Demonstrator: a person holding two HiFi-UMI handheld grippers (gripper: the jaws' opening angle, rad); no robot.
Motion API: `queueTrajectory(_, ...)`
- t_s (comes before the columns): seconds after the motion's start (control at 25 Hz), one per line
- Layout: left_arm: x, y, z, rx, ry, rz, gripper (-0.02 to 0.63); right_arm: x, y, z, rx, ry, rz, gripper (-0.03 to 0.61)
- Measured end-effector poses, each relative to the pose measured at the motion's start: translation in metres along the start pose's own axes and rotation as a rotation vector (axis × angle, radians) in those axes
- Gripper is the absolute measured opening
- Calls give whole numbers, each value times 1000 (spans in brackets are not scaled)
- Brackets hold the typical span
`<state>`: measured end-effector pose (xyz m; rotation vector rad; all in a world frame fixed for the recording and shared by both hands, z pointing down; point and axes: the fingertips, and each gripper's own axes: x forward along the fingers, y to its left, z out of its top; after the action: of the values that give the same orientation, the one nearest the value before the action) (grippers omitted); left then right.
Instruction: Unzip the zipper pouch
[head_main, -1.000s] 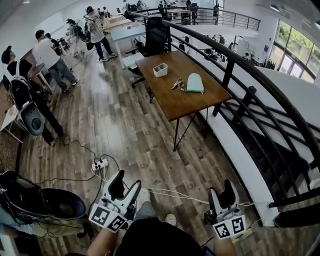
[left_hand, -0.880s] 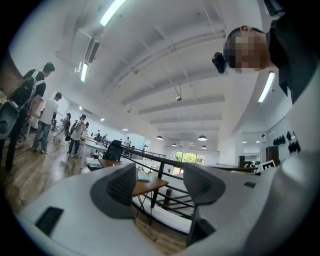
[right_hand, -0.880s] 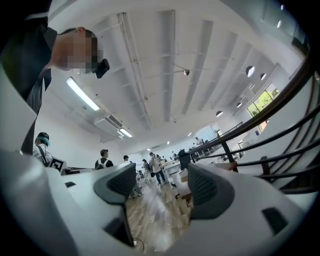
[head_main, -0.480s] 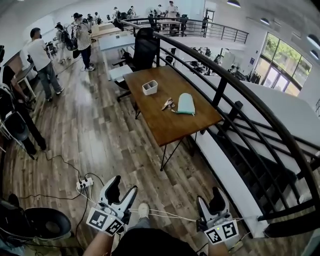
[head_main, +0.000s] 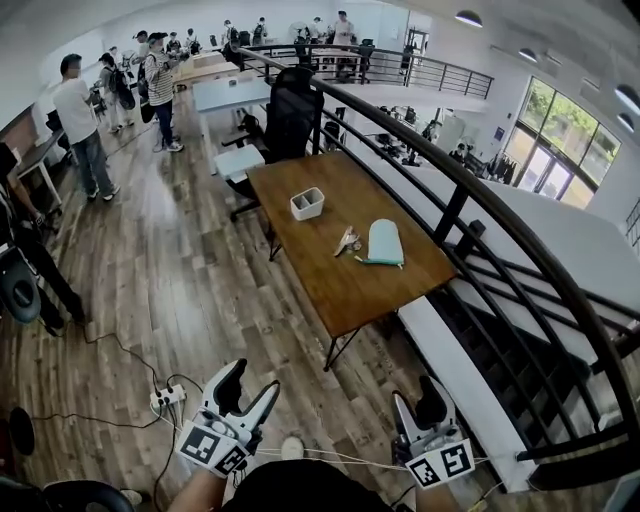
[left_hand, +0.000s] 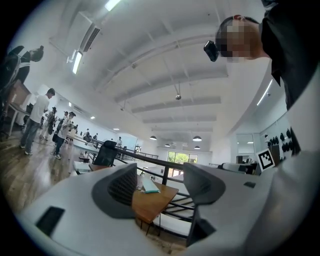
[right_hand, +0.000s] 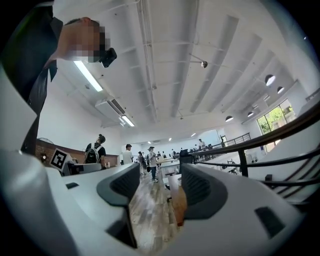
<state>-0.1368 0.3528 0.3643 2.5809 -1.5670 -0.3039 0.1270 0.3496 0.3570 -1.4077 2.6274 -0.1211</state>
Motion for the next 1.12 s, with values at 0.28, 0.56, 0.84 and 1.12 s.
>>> queueTrajectory(0.28,28,50,12,-17,-23,-19,288,48,3,0,-22,23,-25,245)
queueTrajectory(0.56,61,72,3,-39,-16,-50,288,62,-14,0,-25,32,-80,222)
queueTrajectory(0.84,89,91,1,0,15,-18,287,110,-43,-15,-16,58,-57,212)
queueTrajectory(1.12,135,109,-2,26,44,52,287,171,-88,-22,-26,87,26,210)
